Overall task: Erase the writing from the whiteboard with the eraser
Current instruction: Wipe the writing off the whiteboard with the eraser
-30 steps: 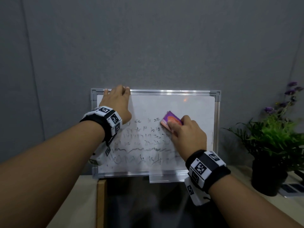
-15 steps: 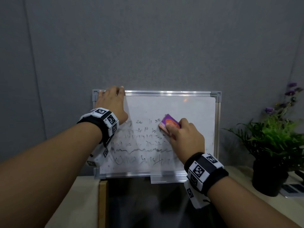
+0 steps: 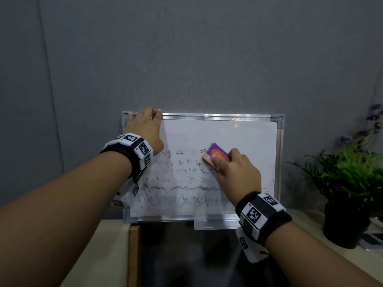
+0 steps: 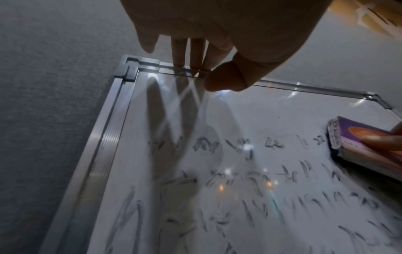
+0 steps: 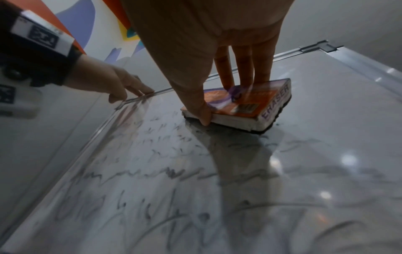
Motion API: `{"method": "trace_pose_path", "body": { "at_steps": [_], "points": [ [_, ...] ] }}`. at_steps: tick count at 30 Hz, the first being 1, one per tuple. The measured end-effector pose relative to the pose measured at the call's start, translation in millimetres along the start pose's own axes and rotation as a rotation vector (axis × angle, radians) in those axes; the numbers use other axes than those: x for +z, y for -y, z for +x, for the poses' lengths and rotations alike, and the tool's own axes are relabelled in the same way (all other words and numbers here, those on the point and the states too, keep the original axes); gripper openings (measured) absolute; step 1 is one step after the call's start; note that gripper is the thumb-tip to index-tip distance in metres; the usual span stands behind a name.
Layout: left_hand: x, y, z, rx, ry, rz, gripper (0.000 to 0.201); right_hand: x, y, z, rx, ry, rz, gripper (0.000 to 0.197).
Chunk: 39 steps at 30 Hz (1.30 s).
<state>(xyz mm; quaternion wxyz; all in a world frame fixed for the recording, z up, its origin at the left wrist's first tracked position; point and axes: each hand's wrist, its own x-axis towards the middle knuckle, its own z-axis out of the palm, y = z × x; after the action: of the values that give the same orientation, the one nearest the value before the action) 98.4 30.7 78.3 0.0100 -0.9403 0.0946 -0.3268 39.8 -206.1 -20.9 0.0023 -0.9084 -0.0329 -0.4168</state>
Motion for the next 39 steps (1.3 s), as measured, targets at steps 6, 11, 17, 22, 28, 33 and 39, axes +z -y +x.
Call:
{"method": "trace_pose_path", "body": {
  "at_steps": [6,11,17,22,28,33,39],
  "points": [
    [1.4,2.9,-0.3,-0.007,-0.014,-0.01,0.093,-10.8,-12.6,10.1,0.061,-0.054,-0.021,0.023],
    [1.9,6.1,-3.9,-0.026,-0.028,-0.035,0.091,-4.9,14.3,14.3,0.008,-0.016,0.001,0.025],
    [-1.8,7.1,-1.8,0.0,0.001,0.012,0.09,-5.7,-2.7,3.2,-0.003,-0.026,-0.043,0.025],
    [1.2,7.0,-0.3,0.011,-0.014,0.012,0.09,-11.4,4.0,19.1,0.027,-0.045,-0.025,0.024],
    [-0.2,8.9,-0.7,0.016,-0.004,0.009,0.089,-4.4,9.6,6.4,-0.032,-0.017,-0.023,0.026],
    [1.7,8.2,-0.4,0.021,-0.008,0.013,0.09,-14.8,-4.5,17.6,0.03,-0.044,-0.068,0.025],
    [0.6,9.7,-0.4,0.015,0.0,0.001,0.091,-8.1,20.8,11.7,-0.067,-0.03,-0.001,0.025]
  ]
}}
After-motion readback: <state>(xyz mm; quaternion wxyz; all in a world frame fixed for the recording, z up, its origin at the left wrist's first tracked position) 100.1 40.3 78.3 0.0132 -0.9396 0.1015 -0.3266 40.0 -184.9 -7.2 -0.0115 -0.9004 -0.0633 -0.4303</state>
